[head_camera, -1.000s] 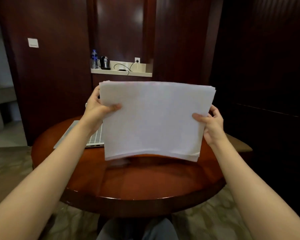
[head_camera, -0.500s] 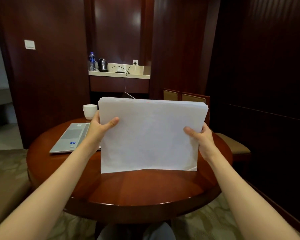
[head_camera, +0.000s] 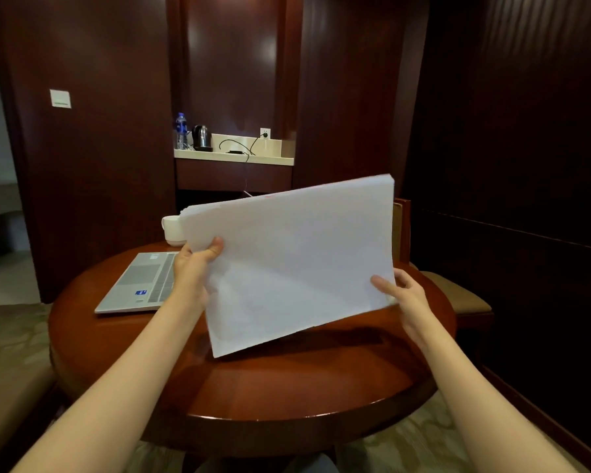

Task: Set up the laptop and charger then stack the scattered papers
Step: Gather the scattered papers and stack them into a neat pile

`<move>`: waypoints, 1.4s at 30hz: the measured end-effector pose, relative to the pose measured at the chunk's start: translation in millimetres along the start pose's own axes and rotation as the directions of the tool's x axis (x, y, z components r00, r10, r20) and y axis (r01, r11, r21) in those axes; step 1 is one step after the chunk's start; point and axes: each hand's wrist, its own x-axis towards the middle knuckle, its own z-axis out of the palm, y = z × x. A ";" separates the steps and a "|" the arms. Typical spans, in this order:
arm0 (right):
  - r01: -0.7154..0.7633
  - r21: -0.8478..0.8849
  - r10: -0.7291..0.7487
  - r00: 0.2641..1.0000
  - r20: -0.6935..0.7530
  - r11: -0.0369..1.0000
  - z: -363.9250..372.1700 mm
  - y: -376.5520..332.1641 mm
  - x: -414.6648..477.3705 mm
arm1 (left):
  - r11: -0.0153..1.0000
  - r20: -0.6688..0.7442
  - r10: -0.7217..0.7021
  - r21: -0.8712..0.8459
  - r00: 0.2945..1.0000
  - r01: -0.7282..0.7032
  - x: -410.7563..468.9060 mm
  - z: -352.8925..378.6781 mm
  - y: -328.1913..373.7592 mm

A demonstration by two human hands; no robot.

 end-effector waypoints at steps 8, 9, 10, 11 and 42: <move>0.098 0.439 -0.032 0.987 -0.155 0.893 64.3 -9.6 -3.4 | 0.967 0.075 -0.141 -0.201 0.987 0.154 -4.5 13.1 -23.8; 0.144 0.392 -0.071 0.979 -0.193 0.909 65.0 -13.2 -1.5 | 0.971 0.057 -0.144 -0.186 0.988 0.152 -5.7 14.3 -23.8; 0.181 0.343 -0.107 0.969 -0.224 0.922 62.8 -16.3 1.8 | 0.977 0.026 -0.147 -0.149 0.989 0.150 -4.2 13.1 -23.3; 0.211 0.291 -0.140 0.959 -0.248 0.933 58.4 -19.8 5.1 | 0.987 0.019 -0.133 -0.090 0.991 0.134 -2.5 10.4 -20.8; 0.478 -0.110 -0.488 0.869 -0.083 0.871 52.0 -70.0 46.1 | 0.836 0.441 0.273 0.330 0.855 -0.438 24.3 93.4 16.9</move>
